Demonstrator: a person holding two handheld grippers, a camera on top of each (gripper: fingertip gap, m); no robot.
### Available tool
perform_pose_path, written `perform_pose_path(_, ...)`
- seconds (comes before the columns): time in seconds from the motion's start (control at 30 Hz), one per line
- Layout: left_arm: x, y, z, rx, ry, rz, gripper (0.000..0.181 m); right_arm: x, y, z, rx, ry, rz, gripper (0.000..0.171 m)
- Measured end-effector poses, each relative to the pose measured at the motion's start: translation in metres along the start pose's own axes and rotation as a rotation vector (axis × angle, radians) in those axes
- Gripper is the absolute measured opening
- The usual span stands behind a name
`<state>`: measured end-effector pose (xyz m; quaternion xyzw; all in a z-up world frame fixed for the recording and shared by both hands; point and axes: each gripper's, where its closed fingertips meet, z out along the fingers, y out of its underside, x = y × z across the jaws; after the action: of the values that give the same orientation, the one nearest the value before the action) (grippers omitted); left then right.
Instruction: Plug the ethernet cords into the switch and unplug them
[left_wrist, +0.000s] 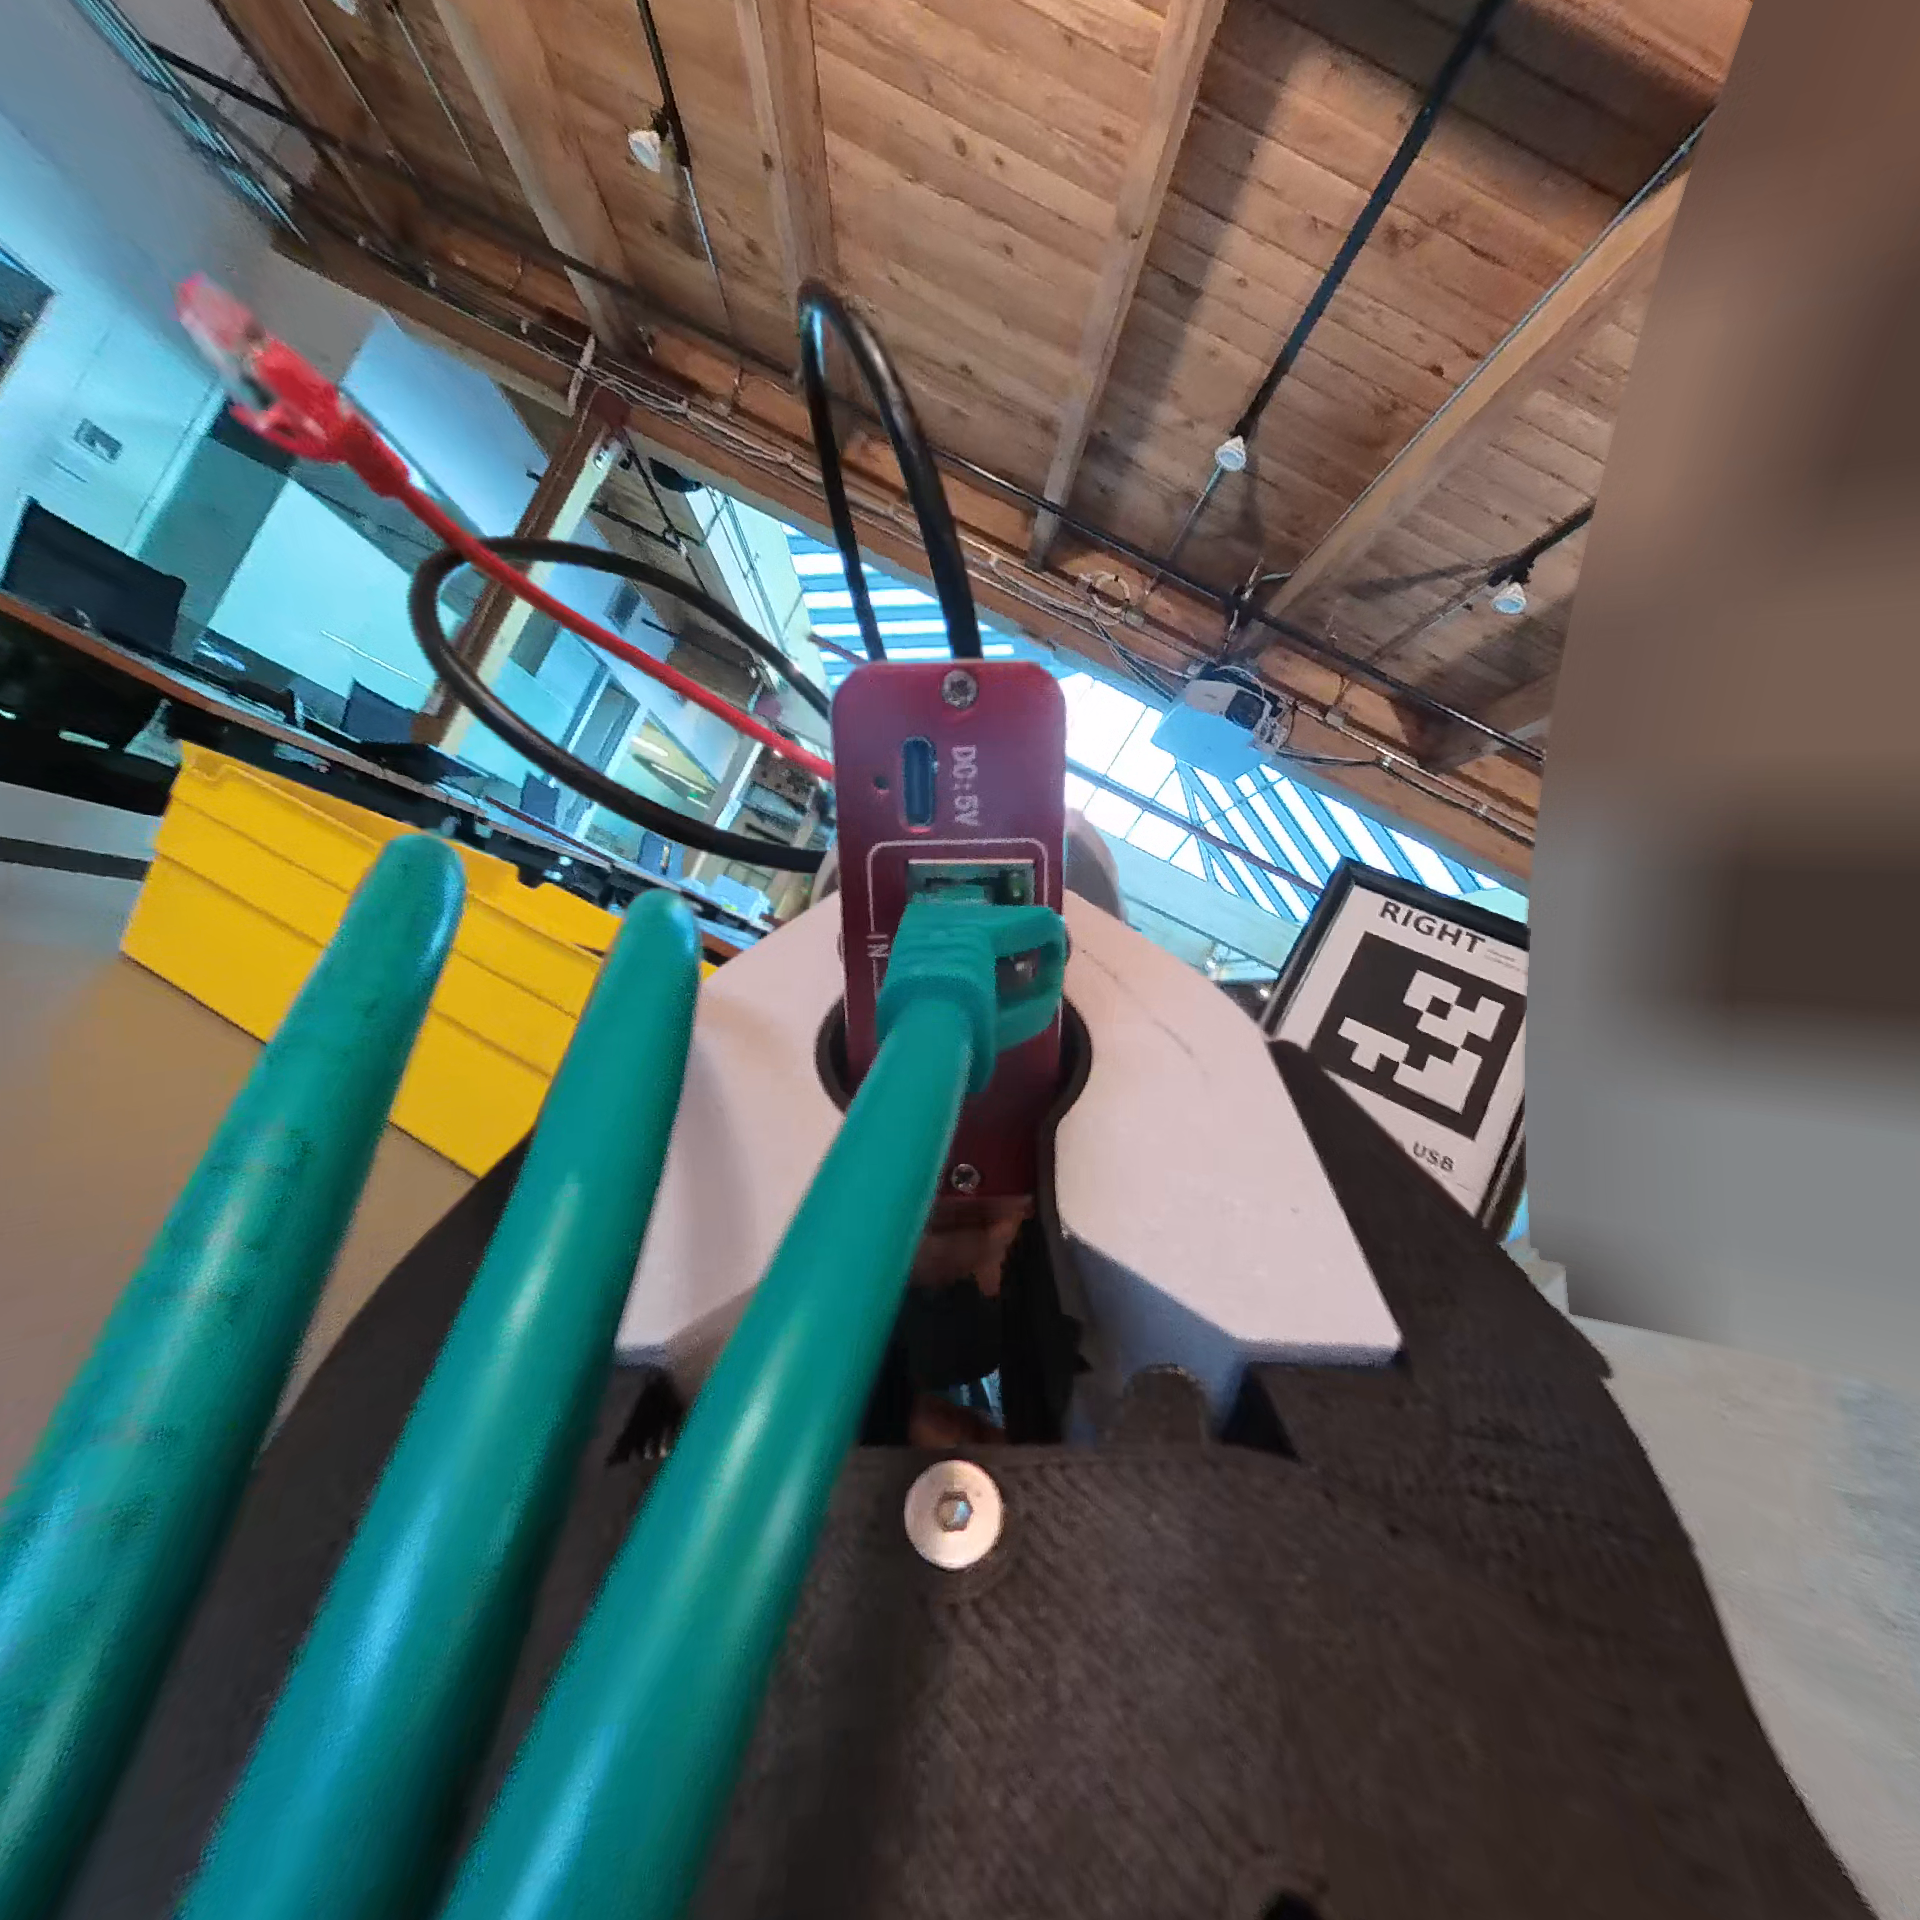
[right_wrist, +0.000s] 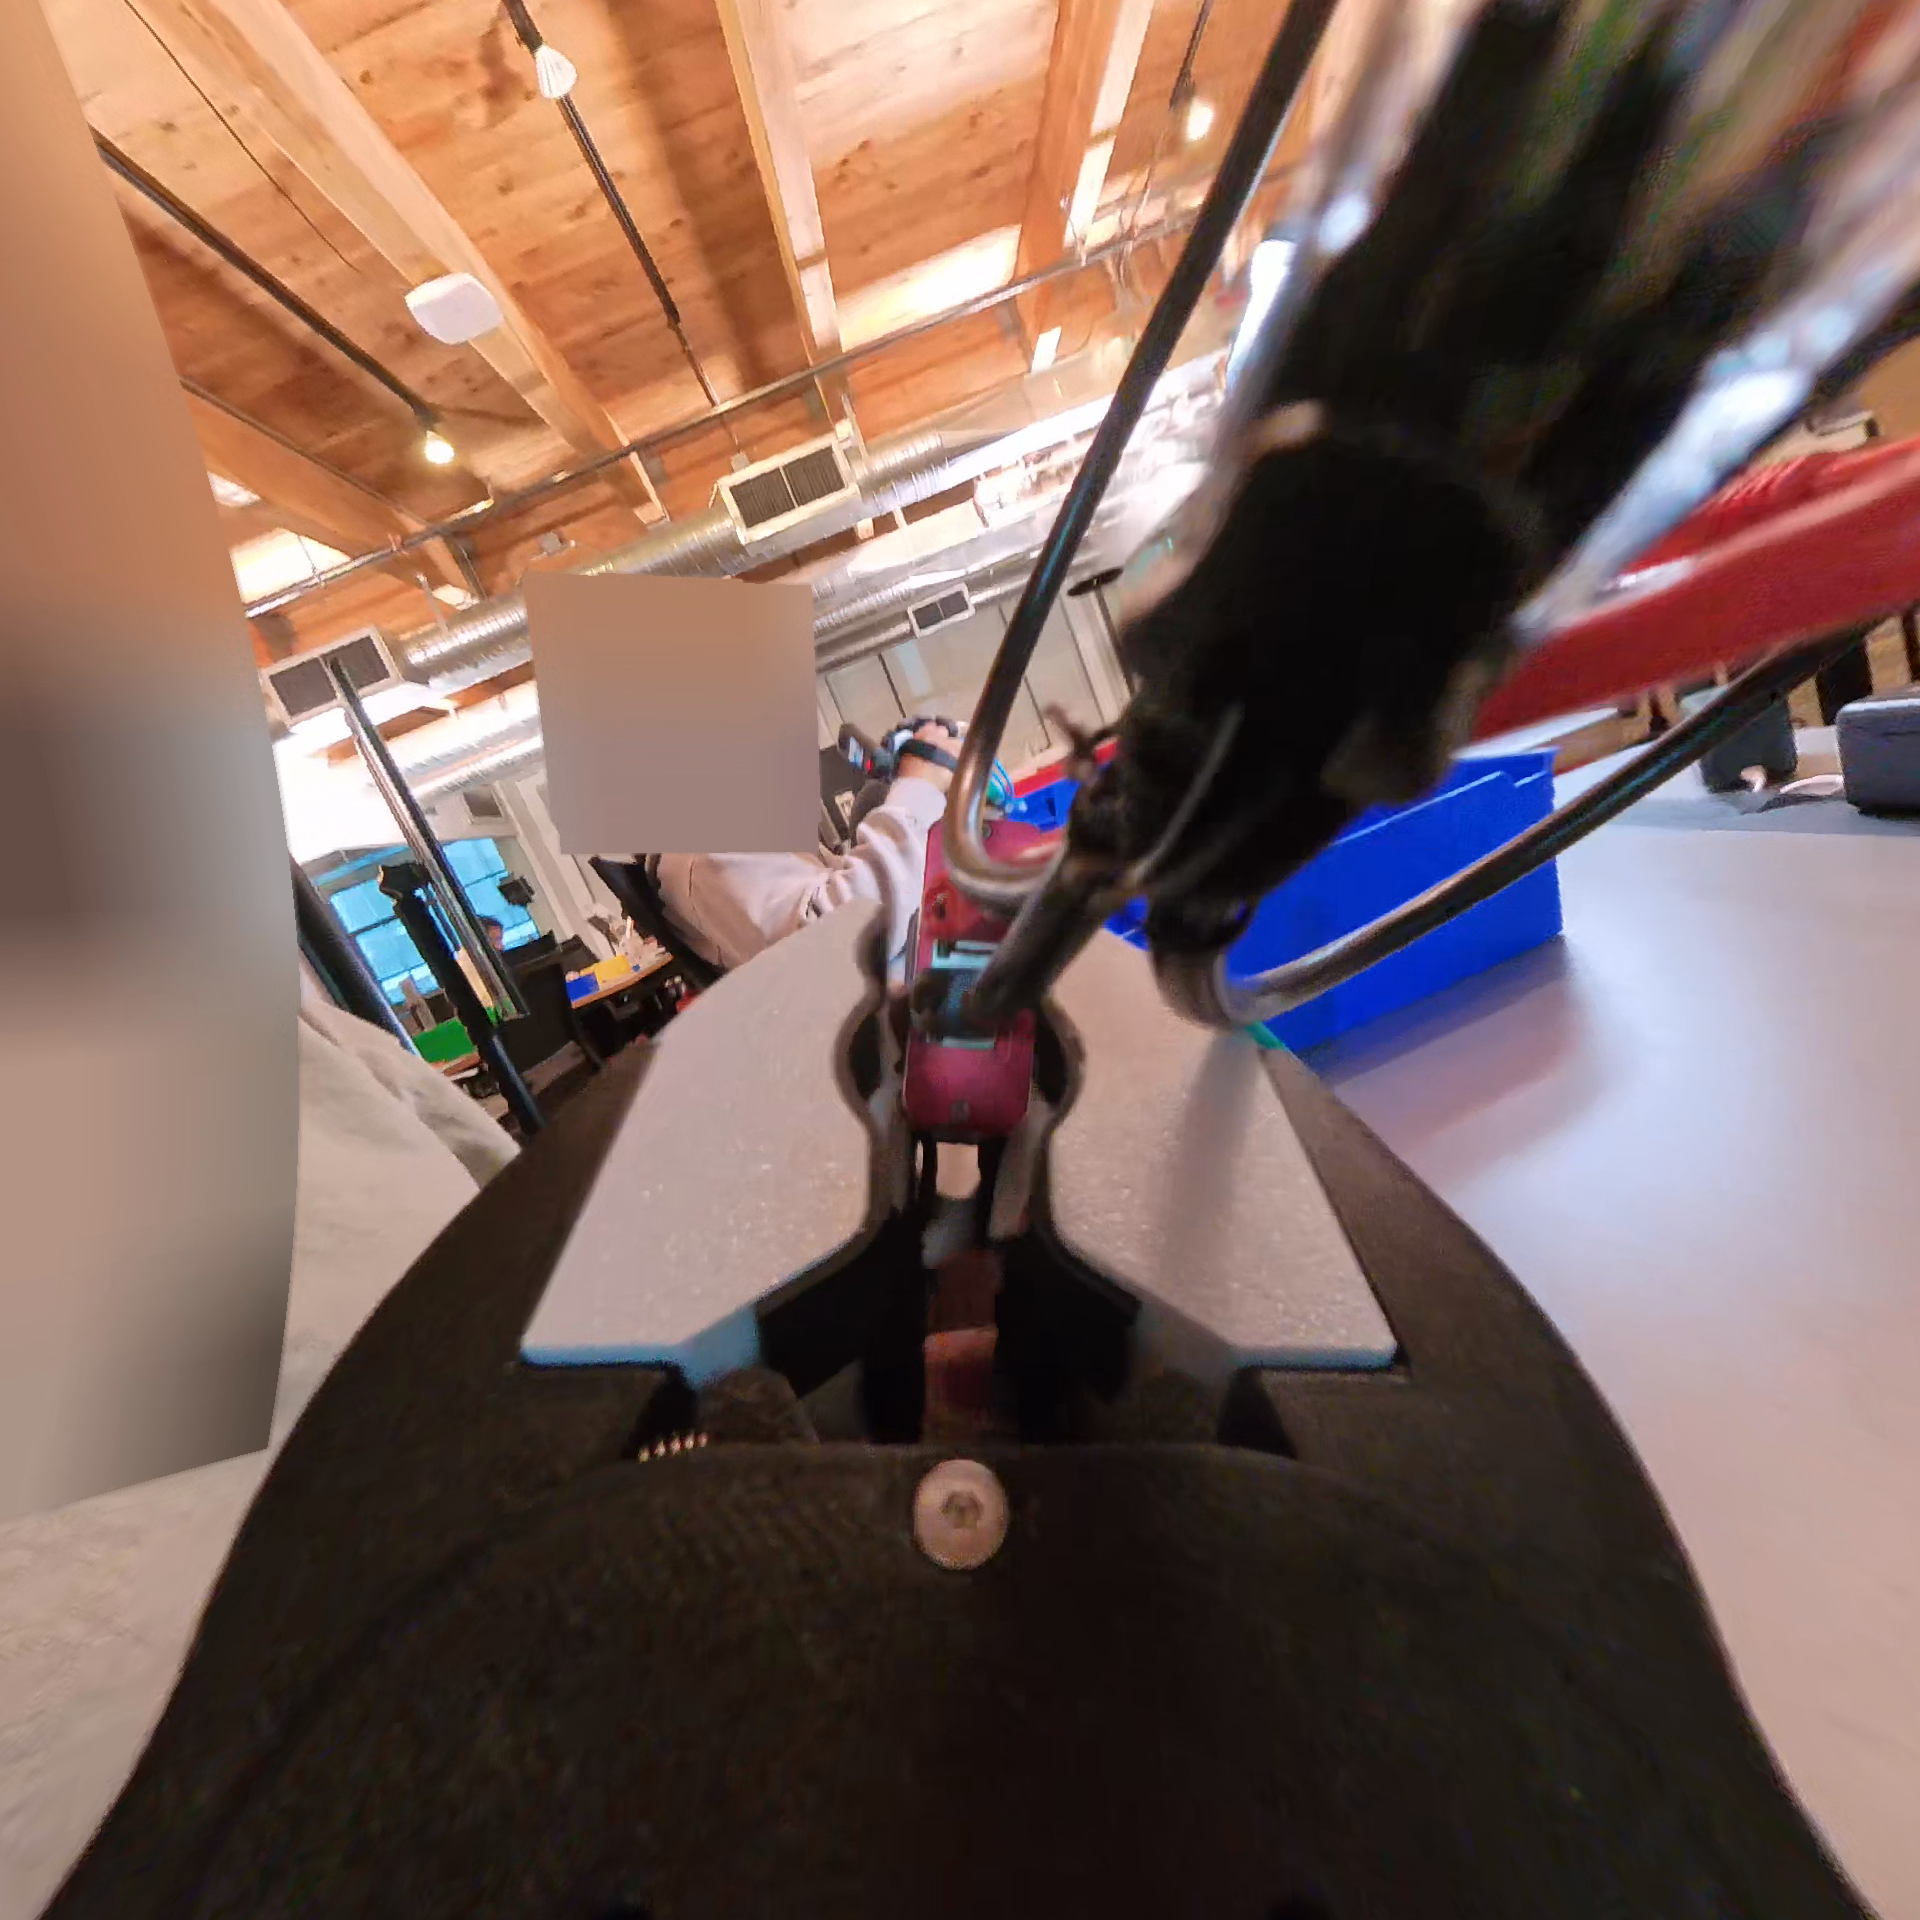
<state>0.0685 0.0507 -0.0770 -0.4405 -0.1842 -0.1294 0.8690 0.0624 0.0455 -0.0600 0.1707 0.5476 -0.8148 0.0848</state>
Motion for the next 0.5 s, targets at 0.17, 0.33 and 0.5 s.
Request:
perform_pose_path(0.17, -0.007, -0.003, -0.003, 0.014, -0.037, 0.000, 0.029, 0.005, 0.001, -0.015, -0.069, 0.027, -0.060, 0.031)
perform_pose_path(0.33, -0.006, 0.006, 0.001, -0.041, -0.050, 0.048, 0.030, 0.006, 0.013, -0.013, -0.142, 0.039, -0.093, 0.025)
perform_pose_path(0.5, -0.002, 0.008, 0.002, -0.049, -0.039, 0.095, 0.031, 0.003, 0.014, -0.015, -0.167, 0.039, -0.163, 0.020)
